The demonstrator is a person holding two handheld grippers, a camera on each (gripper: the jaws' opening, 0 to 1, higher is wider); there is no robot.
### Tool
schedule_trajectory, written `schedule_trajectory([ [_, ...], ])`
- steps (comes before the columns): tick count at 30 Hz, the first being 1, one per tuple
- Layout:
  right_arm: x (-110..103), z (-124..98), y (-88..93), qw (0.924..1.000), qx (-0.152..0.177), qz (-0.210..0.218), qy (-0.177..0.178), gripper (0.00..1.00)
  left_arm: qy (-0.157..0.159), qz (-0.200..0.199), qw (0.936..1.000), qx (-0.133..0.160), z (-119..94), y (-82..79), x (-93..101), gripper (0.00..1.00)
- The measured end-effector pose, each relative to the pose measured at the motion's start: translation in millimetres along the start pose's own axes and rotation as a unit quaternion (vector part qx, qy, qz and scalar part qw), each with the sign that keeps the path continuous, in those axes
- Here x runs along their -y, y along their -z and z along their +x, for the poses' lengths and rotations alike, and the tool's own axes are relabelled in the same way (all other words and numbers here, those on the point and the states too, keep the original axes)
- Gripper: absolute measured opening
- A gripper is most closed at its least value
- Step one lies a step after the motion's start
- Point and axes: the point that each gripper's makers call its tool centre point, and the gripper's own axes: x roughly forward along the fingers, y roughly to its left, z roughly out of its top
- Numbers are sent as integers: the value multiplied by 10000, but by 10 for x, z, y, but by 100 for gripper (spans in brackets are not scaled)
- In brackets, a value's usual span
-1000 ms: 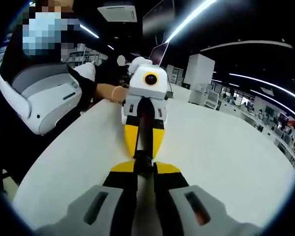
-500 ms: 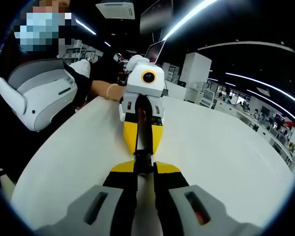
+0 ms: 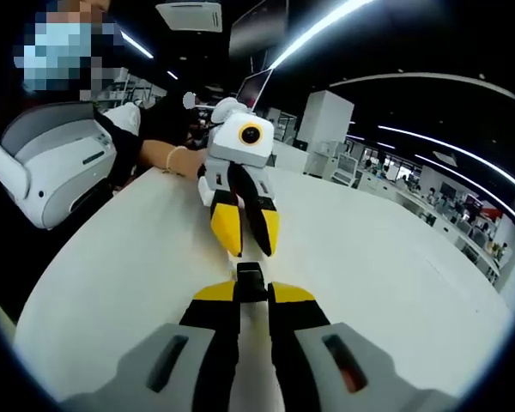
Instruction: Snap the two parts of the plastic buckle together until the buckle closes and remains connected.
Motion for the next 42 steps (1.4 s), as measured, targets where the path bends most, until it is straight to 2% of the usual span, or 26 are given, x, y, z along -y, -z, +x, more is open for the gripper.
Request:
schedule_trajectory([
  [15,354,-65,142,9960,-188,147,862,12,-103,-11,9999,-52,10,30,-37,17],
  [29,518,-107,179,9917,-260,-49,1255,12,-91,-25,9999,-74,20,45,-25,17],
  [36,599,-103,198,9895,-291,48,1417,12,-62,-112,9999,-22,16,33,-24,17],
  [42,682,-66,220,9878,-456,-13,1492,12,-63,-84,9999,-43,18,41,-13,17],
])
